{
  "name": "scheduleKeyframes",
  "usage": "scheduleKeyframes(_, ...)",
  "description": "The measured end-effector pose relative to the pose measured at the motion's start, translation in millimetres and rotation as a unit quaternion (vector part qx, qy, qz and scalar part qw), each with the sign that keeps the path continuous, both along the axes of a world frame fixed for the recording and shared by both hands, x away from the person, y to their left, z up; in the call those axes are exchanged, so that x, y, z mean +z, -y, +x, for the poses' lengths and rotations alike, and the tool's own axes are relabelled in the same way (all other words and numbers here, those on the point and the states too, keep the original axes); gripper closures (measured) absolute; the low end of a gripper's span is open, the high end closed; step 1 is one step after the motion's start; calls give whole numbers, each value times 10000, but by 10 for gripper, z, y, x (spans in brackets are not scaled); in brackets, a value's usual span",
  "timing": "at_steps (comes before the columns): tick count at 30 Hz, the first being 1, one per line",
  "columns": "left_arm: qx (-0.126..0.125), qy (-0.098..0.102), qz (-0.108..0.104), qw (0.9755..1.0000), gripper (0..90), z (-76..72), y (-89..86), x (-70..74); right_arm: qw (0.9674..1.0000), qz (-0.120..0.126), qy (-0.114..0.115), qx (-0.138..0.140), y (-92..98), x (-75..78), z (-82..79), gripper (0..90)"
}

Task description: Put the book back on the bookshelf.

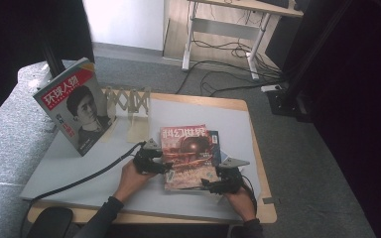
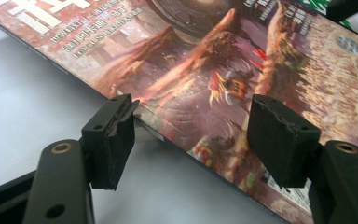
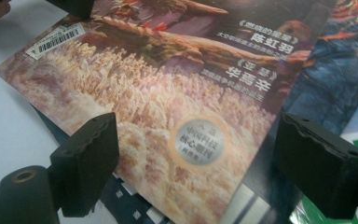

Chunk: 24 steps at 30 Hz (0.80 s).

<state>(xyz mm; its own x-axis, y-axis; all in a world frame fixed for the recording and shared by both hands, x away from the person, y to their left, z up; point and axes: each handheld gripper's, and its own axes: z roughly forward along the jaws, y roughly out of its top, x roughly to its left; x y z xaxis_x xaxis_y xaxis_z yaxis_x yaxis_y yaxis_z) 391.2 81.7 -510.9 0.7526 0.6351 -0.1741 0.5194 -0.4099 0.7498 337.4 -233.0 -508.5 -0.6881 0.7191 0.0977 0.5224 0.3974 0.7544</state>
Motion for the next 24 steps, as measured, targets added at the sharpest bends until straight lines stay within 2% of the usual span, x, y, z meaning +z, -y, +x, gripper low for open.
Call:
scheduleKeyframes(2,-6,-24,39,10000,325,10,8,5,10000,-65,12,13,-28,4,-7,139)
scheduleKeyframes(5,-19,-69,57,10000,335,30,10,13,10000,-25,-10,1,-20,1,-20,140)
scheduleKeyframes(12,-28,-153,-103,9998,373,102,15,0,10000,-66,-16,63,-18,4,-116,133)
scheduleKeyframes(16,-71,-70,19,9999,376,130,98,31,9999,-125,-2,101,-4,5,-180,132)
scheduleKeyframes(24,-127,30,94,9999,385,194,251,45,9999,-157,-13,68,58,11,-279,133)
